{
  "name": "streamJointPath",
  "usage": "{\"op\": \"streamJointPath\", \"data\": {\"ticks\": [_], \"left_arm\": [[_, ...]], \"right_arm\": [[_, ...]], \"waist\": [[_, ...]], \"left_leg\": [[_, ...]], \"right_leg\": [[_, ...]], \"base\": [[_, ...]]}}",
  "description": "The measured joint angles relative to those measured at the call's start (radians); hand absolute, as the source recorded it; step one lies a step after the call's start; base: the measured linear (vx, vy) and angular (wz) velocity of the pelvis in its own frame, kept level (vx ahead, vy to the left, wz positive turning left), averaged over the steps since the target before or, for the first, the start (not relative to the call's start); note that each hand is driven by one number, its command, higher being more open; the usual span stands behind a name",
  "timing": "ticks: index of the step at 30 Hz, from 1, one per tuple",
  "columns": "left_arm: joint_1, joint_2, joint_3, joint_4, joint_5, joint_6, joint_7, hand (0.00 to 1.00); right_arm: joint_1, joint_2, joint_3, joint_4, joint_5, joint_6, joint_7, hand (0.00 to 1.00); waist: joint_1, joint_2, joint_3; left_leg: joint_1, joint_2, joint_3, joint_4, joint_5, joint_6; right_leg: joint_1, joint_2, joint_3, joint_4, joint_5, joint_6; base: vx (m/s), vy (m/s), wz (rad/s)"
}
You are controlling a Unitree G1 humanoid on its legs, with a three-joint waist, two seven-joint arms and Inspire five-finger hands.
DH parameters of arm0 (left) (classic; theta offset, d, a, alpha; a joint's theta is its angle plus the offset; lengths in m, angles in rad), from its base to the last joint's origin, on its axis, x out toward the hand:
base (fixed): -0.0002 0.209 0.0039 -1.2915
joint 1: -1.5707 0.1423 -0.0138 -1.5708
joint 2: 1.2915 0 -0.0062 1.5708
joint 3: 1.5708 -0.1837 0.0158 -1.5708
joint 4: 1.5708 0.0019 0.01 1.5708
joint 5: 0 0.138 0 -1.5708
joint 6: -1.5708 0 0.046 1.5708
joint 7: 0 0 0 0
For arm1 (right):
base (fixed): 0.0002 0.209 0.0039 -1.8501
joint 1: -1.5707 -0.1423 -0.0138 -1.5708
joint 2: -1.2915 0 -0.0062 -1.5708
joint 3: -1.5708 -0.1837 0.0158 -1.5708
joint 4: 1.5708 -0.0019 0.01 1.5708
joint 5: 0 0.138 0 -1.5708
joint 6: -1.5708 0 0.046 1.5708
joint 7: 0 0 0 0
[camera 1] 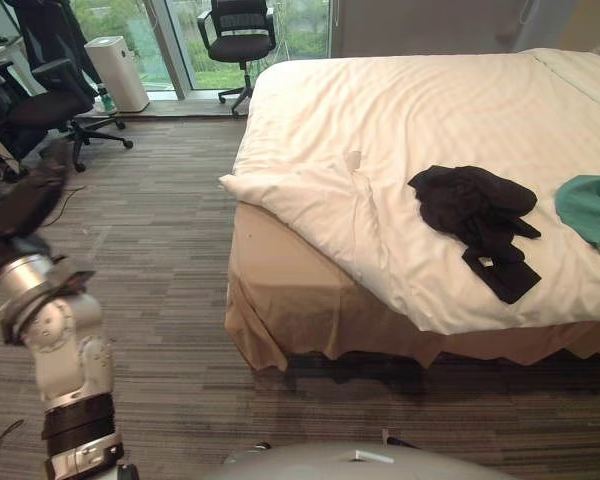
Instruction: Tidy up the quilt and then pick up the clothes from the bed and put them into the laundry hamper
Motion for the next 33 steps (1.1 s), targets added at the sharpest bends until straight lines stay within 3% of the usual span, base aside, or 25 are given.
{"op": "streamJointPath", "data": {"ticks": [3,6,8,10,13,15,23,30,33], "left_arm": [[-0.055,0.039,-0.174,-0.009,0.231,0.035,-0.033,1.00],[-0.117,0.077,-0.269,-0.002,0.405,0.059,-0.049,1.00],[-0.299,0.098,-0.346,0.120,0.604,0.088,-0.070,1.00],[-0.347,0.103,-0.353,0.165,0.633,0.090,-0.071,1.00],[-0.464,0.133,-0.412,0.270,0.662,0.113,-0.064,1.00],[-0.593,0.183,-0.475,0.374,0.759,0.176,-0.066,1.00],[-0.828,0.186,-0.519,0.622,0.857,0.287,-0.089,1.00],[-1.030,0.224,-0.639,0.807,0.882,0.304,-0.094,1.00],[-1.071,0.244,-0.642,0.864,0.901,0.304,-0.101,1.00]], "right_arm": [[0.001,-0.005,-0.007,0.003,0.003,-0.010,0.014,1.00],[0.000,-0.008,-0.007,-0.003,0.003,-0.023,0.025,1.00],[0.006,-0.008,-0.012,-0.012,0.002,-0.033,0.023,1.00],[0.004,-0.007,-0.015,-0.017,0.002,-0.040,0.020,1.00],[-0.002,-0.006,-0.014,-0.045,-0.003,-0.045,0.018,1.00],[-0.027,0.003,-0.013,-0.077,-0.007,-0.049,0.016,1.00],[-0.076,0.022,0.006,-0.139,-0.009,-0.054,-0.008,1.00],[-0.094,0.030,0.053,-0.171,-0.009,-0.082,-0.010,1.00],[-0.120,0.030,0.068,-0.175,-0.008,-0.094,-0.012,1.00]], "waist": [[-0.026,0.022,-0.006],[-0.048,0.034,-0.008],[-0.090,0.047,-0.001],[-0.113,0.047,0.001],[-0.109,0.047,0.018],[-0.117,0.038,0.066],[-0.164,0.020,0.177],[-0.166,0.002,0.221],[-0.167,-0.009,0.252]], "left_leg": [[0.000,0.002,0.013,0.000,0.000,0.000],[-0.001,0.008,0.043,0.000,-0.001,-0.001],[-0.008,0.016,0.079,0.000,-0.002,-0.003],[-0.032,0.016,0.081,0.000,0.001,-0.003],[-0.079,0.016,0.095,0.000,0.013,0.002],[-0.128,0.014,0.106,0.001,0.026,0.009],[-0.236,-0.004,0.129,0.004,0.044,0.031],[-0.321,-0.007,0.138,0.004,0.056,0.040],[-0.350,-0.010,0.159,0.004,0.059,0.045]], "right_leg": [[-0.009,0.002,0.014,0.000,0.004,-0.004],[-0.028,0.007,0.045,-0.001,0.013,-0.008],[-0.065,0.012,0.091,-0.004,0.022,-0.010],[-0.087,0.012,0.091,-0.005,0.027,-0.011],[-0.145,0.014,0.101,-0.003,0.045,-0.017],[-0.201,0.014,0.116,-0.005,0.069,-0.023],[-0.317,0.000,0.153,-0.036,0.127,-0.020],[-0.411,-0.005,0.170,-0.033,0.147,-0.026],[-0.452,-0.006,0.196,-0.033,0.161,-0.027]], "base": [[-0.01,0.006,-0.14],[-0.03,0.019,-0.36],[-0.03,0.015,-0.52],[0.00,0.004,-0.12],[-0.02,-0.006,-0.07],[-0.06,-0.020,-0.13],[-0.03,0.014,-0.12],[0.00,0.015,-0.03],[-0.01,0.028,-0.17]]}}
